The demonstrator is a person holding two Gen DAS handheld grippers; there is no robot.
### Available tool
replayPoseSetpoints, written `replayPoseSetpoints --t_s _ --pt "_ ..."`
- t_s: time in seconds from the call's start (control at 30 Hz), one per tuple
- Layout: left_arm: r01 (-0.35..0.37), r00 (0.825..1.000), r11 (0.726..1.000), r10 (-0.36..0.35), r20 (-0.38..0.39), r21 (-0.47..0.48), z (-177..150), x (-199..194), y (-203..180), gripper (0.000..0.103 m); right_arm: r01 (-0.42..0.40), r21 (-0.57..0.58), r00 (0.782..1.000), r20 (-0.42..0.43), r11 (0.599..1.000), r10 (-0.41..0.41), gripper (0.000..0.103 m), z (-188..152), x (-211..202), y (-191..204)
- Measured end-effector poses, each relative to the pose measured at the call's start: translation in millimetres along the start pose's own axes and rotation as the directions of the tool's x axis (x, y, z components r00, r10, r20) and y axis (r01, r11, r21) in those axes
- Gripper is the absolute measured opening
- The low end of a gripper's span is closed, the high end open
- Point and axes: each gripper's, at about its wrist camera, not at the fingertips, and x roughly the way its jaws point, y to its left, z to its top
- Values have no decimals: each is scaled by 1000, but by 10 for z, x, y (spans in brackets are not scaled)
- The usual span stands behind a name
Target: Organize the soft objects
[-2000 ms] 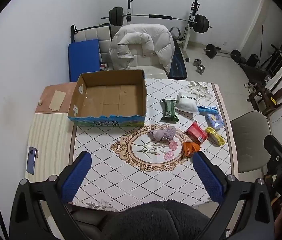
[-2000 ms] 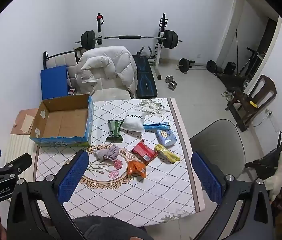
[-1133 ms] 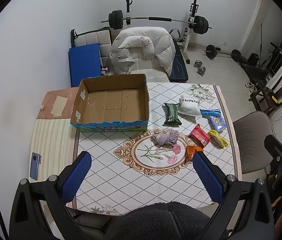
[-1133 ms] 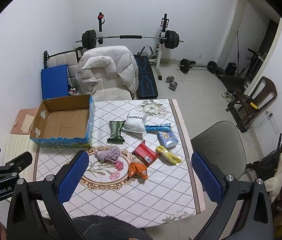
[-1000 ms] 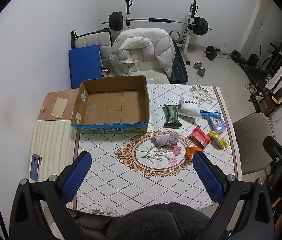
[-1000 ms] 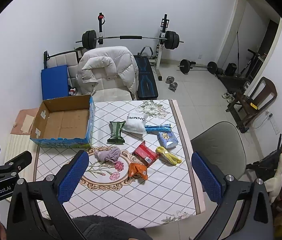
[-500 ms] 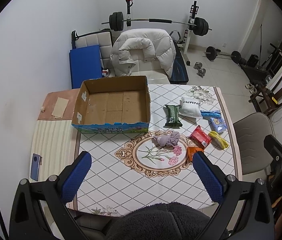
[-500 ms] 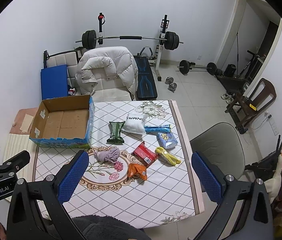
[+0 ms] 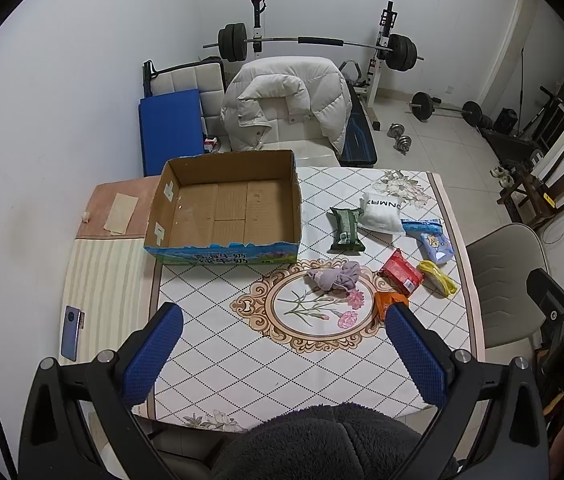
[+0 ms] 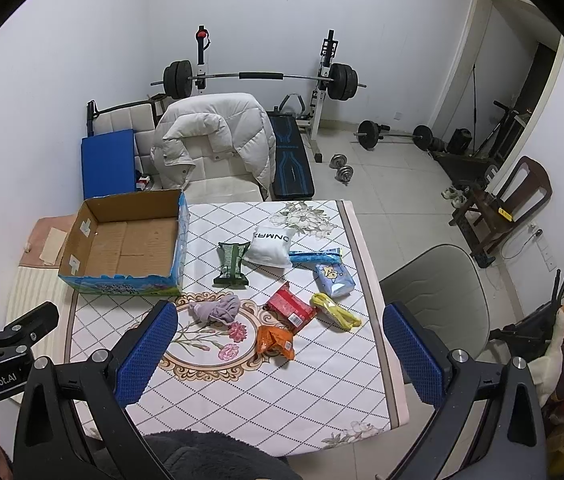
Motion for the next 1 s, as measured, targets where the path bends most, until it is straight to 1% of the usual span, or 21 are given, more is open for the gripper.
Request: replayPoseSetpoints --t_s 1.0 --pt "2 1000 1000 -2 0 -2 -56 -17 57 103 -4 -2 1000 4 1000 4 103 -45 -46 35"
